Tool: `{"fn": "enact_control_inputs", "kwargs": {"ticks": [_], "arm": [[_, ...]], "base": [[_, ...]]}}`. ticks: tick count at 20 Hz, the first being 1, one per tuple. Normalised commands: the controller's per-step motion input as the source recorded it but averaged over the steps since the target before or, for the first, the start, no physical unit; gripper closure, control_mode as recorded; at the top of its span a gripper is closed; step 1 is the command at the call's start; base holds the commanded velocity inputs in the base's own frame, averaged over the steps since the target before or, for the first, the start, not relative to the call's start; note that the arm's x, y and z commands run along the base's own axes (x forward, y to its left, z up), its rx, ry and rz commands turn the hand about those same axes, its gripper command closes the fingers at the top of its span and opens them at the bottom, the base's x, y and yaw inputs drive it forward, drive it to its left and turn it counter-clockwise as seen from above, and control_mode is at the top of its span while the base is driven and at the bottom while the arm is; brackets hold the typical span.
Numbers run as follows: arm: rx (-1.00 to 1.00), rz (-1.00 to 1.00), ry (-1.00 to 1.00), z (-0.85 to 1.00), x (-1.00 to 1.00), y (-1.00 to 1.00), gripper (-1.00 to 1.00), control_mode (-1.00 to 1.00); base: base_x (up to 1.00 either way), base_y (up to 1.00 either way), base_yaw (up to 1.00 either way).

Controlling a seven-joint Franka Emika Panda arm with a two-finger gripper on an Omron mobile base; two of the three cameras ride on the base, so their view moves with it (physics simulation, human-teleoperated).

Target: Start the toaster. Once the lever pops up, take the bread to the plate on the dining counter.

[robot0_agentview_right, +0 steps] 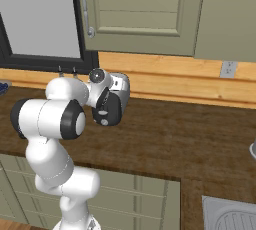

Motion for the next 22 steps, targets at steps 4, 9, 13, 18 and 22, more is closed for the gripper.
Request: {"fn": "enact_control_inputs", "kwargs": {"ticks": [4,9,13,18,22], "arm": [[0.00,0.00,0.00,0.00,0.00,0.00,-1.00,-1.00],[0.00,0.00,0.00,0.00,0.00,0.00,-1.00,-1.00],[0.00,0.00,0.00,0.00,0.00,0.00,-1.00,-1.00],[0.00,0.00,0.00,0.00,0.00,0.00,-1.00,-1.00],[0.00,0.00,0.00,0.00,0.00,0.00,-1.00,-1.00]], "base": [[0.00,0.00,0.00],[0.00,0.00,0.00],[0.00,0.00,0.00],[0.00,0.00,0.00],[0.00,0.00,0.00]]}}
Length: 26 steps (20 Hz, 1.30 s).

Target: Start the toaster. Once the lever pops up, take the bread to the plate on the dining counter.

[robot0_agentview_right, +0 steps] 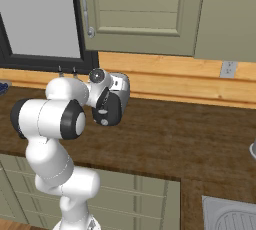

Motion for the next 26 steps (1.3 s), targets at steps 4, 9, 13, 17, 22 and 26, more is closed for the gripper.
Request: {"fn": "enact_control_inputs", "kwargs": {"ticks": [4,9,13,17,22,26], "arm": [[0.00,0.00,0.00,0.00,0.00,0.00,-1.00,-1.00],[0.00,0.00,0.00,0.00,0.00,0.00,-1.00,-1.00],[0.00,0.00,0.00,0.00,0.00,0.00,-1.00,-1.00],[0.00,0.00,0.00,0.00,0.00,0.00,-1.00,-1.00],[0.00,0.00,0.00,0.00,0.00,0.00,-1.00,-1.00],[0.00,0.00,0.00,0.00,0.00,0.00,-1.00,-1.00]], "base": [[0.00,0.00,0.00],[0.00,0.00,0.00],[0.00,0.00,0.00],[0.00,0.00,0.00],[0.00,0.00,0.00],[0.00,0.00,0.00]]}}
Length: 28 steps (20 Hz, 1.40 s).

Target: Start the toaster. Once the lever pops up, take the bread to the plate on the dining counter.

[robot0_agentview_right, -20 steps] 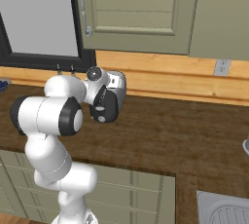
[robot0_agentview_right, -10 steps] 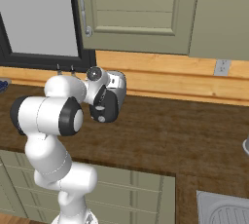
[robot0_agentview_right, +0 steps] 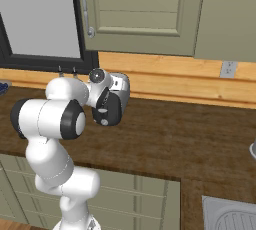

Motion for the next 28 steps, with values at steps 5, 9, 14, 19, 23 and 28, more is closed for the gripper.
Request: {"fn": "enact_control_inputs", "kwargs": {"ticks": [5,9,14,19,23,28], "arm": [[0.00,0.00,0.00,0.00,0.00,0.00,-1.00,-1.00],[0.00,0.00,0.00,0.00,0.00,0.00,-1.00,-1.00],[0.00,0.00,0.00,0.00,0.00,0.00,-1.00,-1.00],[0.00,0.00,0.00,0.00,0.00,0.00,-1.00,-1.00],[0.00,0.00,0.00,0.00,0.00,0.00,-1.00,-1.00],[0.00,0.00,0.00,0.00,0.00,0.00,-1.00,-1.00]], "base": [[0.00,0.00,0.00],[0.00,0.00,0.00],[0.00,0.00,0.00],[0.00,0.00,0.00],[0.00,0.00,0.00],[0.00,0.00,0.00]]}}
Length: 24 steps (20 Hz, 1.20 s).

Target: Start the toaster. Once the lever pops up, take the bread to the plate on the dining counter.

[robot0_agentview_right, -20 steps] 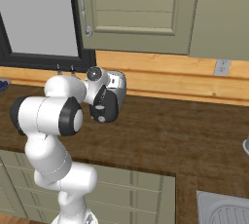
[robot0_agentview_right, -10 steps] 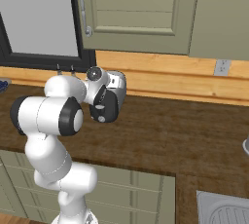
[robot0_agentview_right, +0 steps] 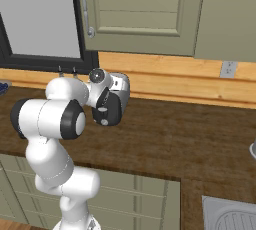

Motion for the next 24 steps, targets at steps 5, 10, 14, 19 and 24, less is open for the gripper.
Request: {"fn": "enact_control_inputs", "kwargs": {"ticks": [5,10,14,19,24], "arm": [[0.00,0.00,0.00,0.00,0.00,0.00,-1.00,-1.00],[0.00,0.00,0.00,0.00,0.00,0.00,-1.00,-1.00],[0.00,0.00,0.00,0.00,0.00,0.00,-1.00,-1.00],[0.00,0.00,0.00,0.00,0.00,0.00,-1.00,-1.00],[0.00,0.00,0.00,0.00,0.00,0.00,-1.00,-1.00]], "base": [[0.00,0.00,0.00],[0.00,0.00,0.00],[0.00,0.00,0.00],[0.00,0.00,0.00],[0.00,0.00,0.00]]}}
